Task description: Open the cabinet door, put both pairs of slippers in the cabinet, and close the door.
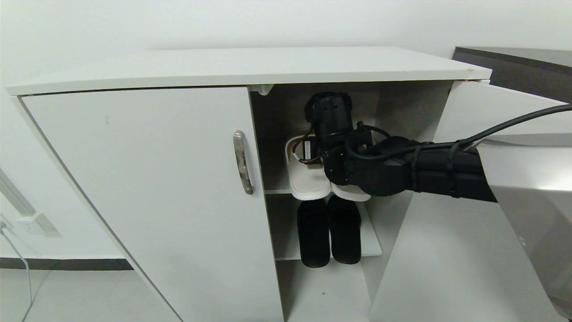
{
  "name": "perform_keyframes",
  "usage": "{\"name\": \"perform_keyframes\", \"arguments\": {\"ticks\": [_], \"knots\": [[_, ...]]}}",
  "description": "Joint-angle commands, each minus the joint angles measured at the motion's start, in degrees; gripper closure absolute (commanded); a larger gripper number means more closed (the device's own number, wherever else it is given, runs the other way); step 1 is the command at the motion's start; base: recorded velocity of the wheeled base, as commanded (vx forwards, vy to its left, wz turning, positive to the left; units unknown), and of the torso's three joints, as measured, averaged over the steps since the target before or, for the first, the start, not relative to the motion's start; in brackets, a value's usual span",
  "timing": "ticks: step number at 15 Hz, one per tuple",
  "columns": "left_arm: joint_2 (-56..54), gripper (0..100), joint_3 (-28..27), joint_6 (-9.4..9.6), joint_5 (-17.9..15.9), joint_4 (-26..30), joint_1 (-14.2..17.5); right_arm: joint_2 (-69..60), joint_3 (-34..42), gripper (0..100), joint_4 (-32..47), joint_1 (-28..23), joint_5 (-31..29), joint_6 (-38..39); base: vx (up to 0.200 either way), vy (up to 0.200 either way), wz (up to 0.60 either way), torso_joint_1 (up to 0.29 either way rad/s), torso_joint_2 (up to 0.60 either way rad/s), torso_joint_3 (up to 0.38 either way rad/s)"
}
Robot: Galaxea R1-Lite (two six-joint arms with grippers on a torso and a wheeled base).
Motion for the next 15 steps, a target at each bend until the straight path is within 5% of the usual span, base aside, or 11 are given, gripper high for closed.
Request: {"name": "perform_keyframes", "arguments": {"ticks": [1,8,9,15], "knots": [[0.1,100,0.0,-0.02,0.0,0.0,0.0,1.7,-0.8,100,-0.1,-0.6,0.1,0.1,0.000,0.000,0.00,0.000,0.00,0.000],[0.1,100,0.0,-0.10,0.0,0.0,0.0,1.8,-0.8,100,-1.1,-1.4,0.1,1.2,0.000,0.000,0.00,0.000,0.00,0.000],[0.1,100,0.0,-0.02,0.0,0.0,0.0,1.9,-0.8,0,-1.2,-1.4,0.1,1.2,0.000,0.000,0.00,0.000,0.00,0.000],[0.1,100,0.0,-0.28,0.0,0.0,0.0,-0.6,1.5,0,-0.9,-0.3,-0.1,2.7,0.000,0.000,0.00,0.000,0.00,0.000]]}}
